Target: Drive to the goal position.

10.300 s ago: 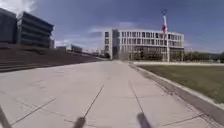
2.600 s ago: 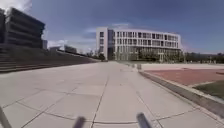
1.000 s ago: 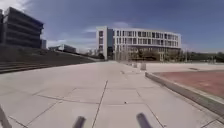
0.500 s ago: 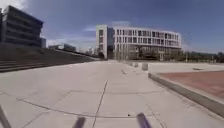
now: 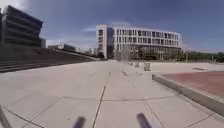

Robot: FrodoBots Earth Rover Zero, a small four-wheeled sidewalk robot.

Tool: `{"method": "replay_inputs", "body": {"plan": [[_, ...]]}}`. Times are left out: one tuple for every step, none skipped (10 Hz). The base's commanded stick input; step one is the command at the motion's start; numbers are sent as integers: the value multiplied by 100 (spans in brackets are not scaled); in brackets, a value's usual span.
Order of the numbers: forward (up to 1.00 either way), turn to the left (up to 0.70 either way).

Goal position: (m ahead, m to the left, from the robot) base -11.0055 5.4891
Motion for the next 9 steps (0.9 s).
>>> {"method": "replay_inputs", "body": {"plan": [[70, 0], [70, 0], [70, 0], [70, 0], [70, 0], [70, 0], [70, 0], [70, 0], [70, 0]]}}
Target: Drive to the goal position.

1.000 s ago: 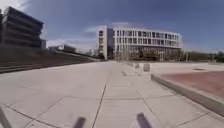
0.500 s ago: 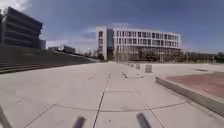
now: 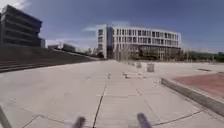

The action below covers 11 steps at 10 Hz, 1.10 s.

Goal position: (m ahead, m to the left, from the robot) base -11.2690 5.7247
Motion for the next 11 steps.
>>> {"method": "replay_inputs", "body": {"plan": [[70, 0], [70, 0], [70, 0], [70, 0], [70, 0], [70, 0], [70, 0], [70, 0], [70, 0], [70, 0], [70, 0]]}}
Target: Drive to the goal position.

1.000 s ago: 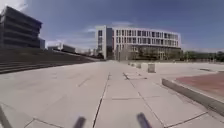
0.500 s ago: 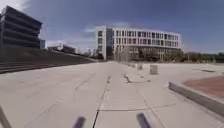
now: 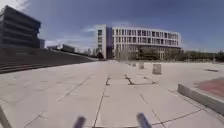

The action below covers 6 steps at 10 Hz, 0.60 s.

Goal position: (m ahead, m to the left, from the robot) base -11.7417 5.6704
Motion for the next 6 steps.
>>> {"method": "replay_inputs", "body": {"plan": [[70, 0], [70, -20], [70, -27], [70, -2], [70, 0], [70, 0]]}}
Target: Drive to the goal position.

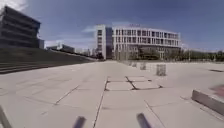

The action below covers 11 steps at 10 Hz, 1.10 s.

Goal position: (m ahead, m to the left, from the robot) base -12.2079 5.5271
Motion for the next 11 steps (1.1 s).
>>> {"method": "replay_inputs", "body": {"plan": [[70, 0], [70, 0], [70, 0], [70, 0], [70, 0], [70, 0], [70, 0], [70, 0], [70, 0], [70, 0], [70, 0]]}}
